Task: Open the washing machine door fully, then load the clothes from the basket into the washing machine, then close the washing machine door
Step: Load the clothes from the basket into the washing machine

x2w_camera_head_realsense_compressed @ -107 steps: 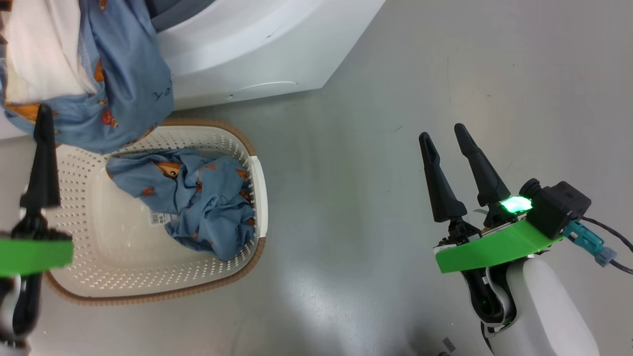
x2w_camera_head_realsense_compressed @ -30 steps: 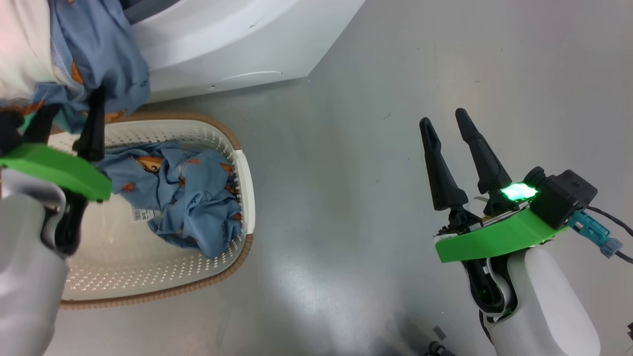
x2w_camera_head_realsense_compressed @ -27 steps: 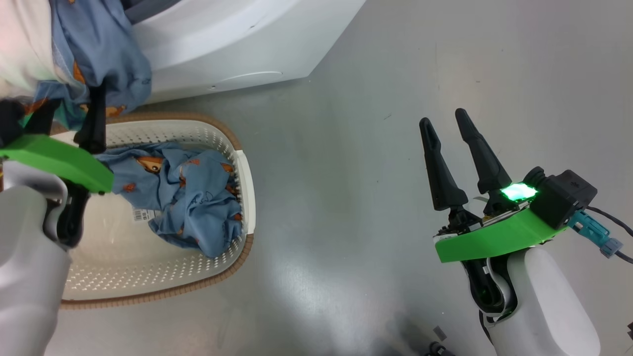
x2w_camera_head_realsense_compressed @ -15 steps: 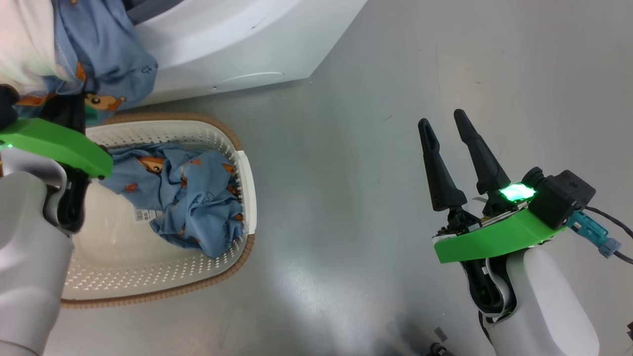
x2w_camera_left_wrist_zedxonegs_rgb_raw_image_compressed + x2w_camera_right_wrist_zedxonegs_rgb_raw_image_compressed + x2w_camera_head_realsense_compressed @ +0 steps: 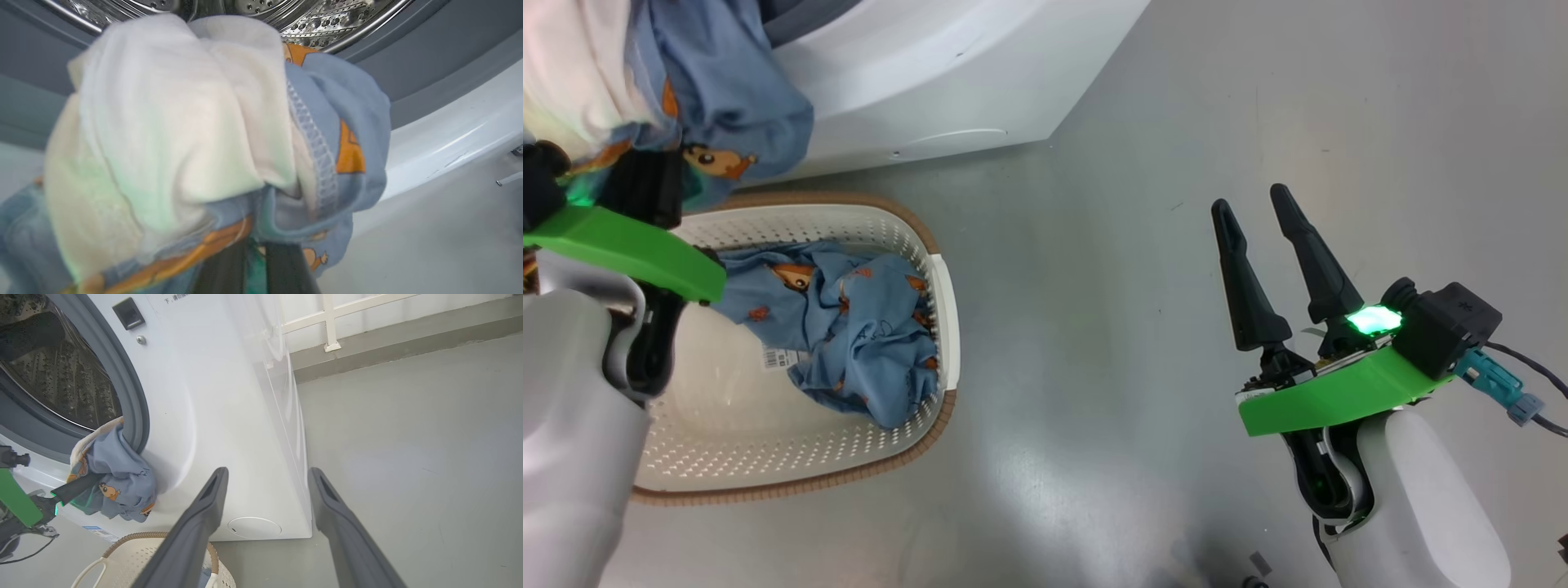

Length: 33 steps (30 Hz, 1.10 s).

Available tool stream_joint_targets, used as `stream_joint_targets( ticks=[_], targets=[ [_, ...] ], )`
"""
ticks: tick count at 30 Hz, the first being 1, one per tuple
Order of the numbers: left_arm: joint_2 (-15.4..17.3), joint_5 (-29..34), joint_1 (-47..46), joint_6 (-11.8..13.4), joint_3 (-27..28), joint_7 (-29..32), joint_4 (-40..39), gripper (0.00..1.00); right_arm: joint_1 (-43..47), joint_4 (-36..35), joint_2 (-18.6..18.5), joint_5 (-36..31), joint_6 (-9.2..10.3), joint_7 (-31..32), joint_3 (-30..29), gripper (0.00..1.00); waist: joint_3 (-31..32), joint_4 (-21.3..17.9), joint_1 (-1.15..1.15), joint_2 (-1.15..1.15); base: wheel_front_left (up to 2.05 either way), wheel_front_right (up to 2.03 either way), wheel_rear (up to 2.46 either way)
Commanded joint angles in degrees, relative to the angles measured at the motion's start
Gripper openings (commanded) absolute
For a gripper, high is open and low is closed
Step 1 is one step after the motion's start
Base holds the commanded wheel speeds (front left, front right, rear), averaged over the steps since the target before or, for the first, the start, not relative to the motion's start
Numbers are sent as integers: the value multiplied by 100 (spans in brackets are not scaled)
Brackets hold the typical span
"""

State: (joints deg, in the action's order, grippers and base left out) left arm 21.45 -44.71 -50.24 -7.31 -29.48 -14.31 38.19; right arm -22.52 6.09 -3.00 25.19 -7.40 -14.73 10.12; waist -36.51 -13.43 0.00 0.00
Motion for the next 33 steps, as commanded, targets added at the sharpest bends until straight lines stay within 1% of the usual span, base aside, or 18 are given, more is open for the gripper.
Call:
stream_joint_targets(
  ticks=[1, 5, 9, 12, 15, 20, 26, 30, 33],
  targets=[
    [242, 77, 58, -17, 214, -67, -239, 0, 94, -110, 13, -39, -9, -27, 105, 100, 13, 9, 0, 0, 0, 0, 0],
    [301, 350, 342, -18, 421, -68, -920, 0, 133, -103, 13, -65, -9, -27, 71, 100, 47, 44, 0, 0, 0, 0, 0],
    [338, 522, 499, -4, 608, -68, -1399, 0, 162, -78, 13, -54, -9, -27, 63, 100, 90, 56, 0, 0, 0, 0, 0],
    [381, 543, 467, 45, 662, -47, -1626, 0, 164, -63, 13, -35, -9, -27, 72, 100, 113, 51, 0, 0, 0, 0, 0],
    [457, 527, 245, 101, 702, 136, -1670, 0, 148, -59, 13, -21, -9, -27, 88, 100, 94, 23, 0, 0, 0, 0, 0],
    [523, 586, -405, 128, 651, 557, -1324, 0, 87, -98, 13, 22, -9, -27, 134, 100, -32, -73, 0, 0, 0, 0, 0],
    [534, 818, -1349, 106, 481, 857, -544, 0, 46, -140, 13, 123, -9, -27, 177, 100, -171, -293, 0, 0, 0, 0, 0],
    [511, 932, -1897, 79, 364, 966, 75, 0, 51, -161, 13, 201, -9, -27, 233, 100, -230, -460, 0, 0, 0, 0, 0],
    [485, 1038, -2269, 63, 294, 868, 449, 0, 74, -181, 13, 241, -9, -27, 268, 100, -261, -559, 0, 0, 0, 0, 0]
  ],
)
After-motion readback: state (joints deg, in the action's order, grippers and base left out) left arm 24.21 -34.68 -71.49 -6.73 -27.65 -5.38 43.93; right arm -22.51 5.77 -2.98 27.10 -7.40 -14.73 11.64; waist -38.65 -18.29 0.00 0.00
